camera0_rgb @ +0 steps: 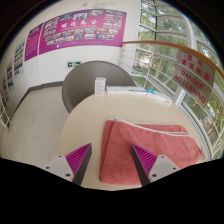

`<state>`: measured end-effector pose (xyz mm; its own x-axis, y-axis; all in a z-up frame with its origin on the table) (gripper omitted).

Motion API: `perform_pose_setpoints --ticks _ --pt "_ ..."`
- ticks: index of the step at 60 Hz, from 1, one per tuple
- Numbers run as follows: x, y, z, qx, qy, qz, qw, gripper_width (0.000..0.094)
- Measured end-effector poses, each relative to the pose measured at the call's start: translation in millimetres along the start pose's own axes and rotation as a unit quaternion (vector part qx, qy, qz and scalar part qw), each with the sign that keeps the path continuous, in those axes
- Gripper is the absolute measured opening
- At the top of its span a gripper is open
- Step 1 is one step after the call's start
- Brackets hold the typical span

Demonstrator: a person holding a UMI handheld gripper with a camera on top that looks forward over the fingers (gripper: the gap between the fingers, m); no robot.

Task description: Fold towel

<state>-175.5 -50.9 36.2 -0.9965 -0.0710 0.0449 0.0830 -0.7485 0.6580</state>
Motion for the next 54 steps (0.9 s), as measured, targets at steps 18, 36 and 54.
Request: perform_pose_setpoints --ticks 18,36,54 --pt "-6.6 -13.7 -1.7 0.013 0.053 -0.017 0.998 0.0043" --pt "70.1 57.4 74.4 -0.053 -0.039 0.158 0.985 0.003" --pt "-67.0 68.9 82.5 -0.07 -0.073 0.103 0.989 0.0177"
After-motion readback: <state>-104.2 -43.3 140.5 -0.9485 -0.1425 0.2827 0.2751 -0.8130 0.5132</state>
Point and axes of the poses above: the point between the fingertips, and its own axes, seen from behind it with the camera up: x to the left, z up, y backward, against the way the camera looks, the point moved 6 cm from there along y, backward, against the way the camera looks, and after that the axes turned 14 degrees about z, right-handed, at the moved point
